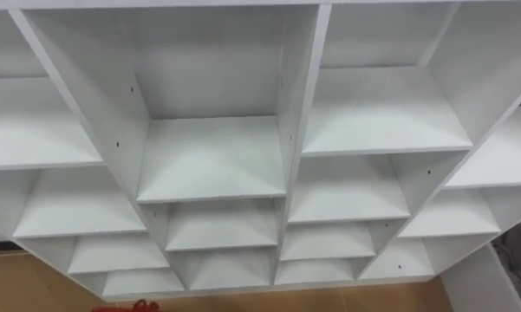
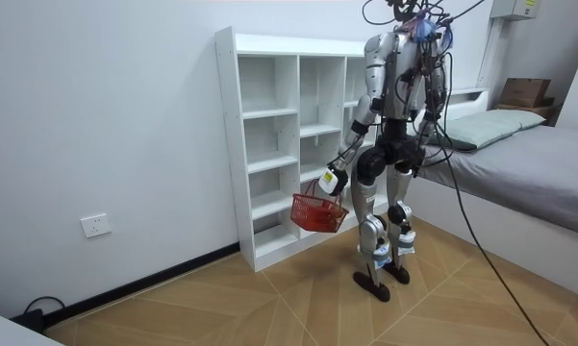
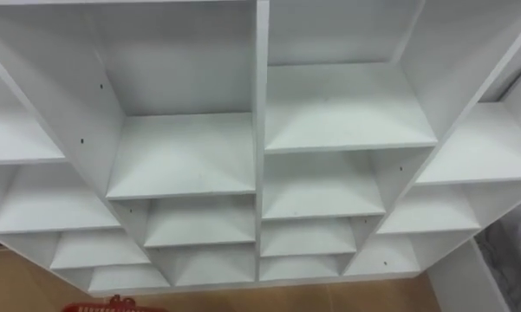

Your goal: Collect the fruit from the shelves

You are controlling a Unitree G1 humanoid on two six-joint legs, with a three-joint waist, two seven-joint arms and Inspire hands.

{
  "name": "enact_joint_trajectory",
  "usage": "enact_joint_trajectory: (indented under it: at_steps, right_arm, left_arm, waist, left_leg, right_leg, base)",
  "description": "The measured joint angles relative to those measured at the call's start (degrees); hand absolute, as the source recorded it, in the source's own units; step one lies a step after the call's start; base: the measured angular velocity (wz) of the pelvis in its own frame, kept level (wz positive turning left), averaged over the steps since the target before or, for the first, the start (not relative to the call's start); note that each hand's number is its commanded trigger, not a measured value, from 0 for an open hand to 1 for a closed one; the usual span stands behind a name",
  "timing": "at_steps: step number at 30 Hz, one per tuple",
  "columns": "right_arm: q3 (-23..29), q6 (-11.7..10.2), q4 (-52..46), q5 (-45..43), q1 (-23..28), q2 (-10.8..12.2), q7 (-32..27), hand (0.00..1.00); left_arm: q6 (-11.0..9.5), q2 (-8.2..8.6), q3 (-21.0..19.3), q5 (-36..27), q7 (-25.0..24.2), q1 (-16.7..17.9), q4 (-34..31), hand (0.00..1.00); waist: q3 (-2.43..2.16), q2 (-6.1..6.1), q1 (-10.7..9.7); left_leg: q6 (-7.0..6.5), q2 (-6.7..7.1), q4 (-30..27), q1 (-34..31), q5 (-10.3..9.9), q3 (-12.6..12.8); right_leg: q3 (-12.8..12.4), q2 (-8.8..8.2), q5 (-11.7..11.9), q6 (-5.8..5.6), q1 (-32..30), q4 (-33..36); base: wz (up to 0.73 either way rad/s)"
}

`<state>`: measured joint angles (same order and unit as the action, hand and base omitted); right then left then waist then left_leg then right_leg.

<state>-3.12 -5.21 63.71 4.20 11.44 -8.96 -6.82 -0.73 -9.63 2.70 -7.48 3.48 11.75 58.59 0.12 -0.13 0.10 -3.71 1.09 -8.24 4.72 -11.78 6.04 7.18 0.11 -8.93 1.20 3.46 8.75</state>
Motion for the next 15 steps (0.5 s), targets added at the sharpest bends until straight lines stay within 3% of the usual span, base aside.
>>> enact_joint_trajectory:
  at_steps: [7,15]
  right_arm:
    - [2.2,3.0,5.9,-1.3,0.1,0.0,0.8,0.0]
    - [2.0,6.4,6.9,-11.1,-0.6,0.1,0.8,0.0]
  left_arm:
    - [2.2,1.44,-3.8,6.5,0.5,1.2,0.0,1.0]
    - [2.9,2.08,-3.7,10.7,1.0,1.6,0.0,1.0]
  waist:
    - [0.12,0.96,-0.1]
    - [0.41,0.54,-1.4]
  left_leg:
    - [0.1,-0.06,0.0,0.8,-0.1,0.0]
    - [0.1,0.1,0.2,1.8,-0.1,-0.1]
  right_leg:
    - [-0.9,0.08,0.0,0.0,0.7,0.0]
    - [-1.3,0.0,-0.6,-0.14,1.4,0.0]
  base:
    - [0.0]
    - [0.0]
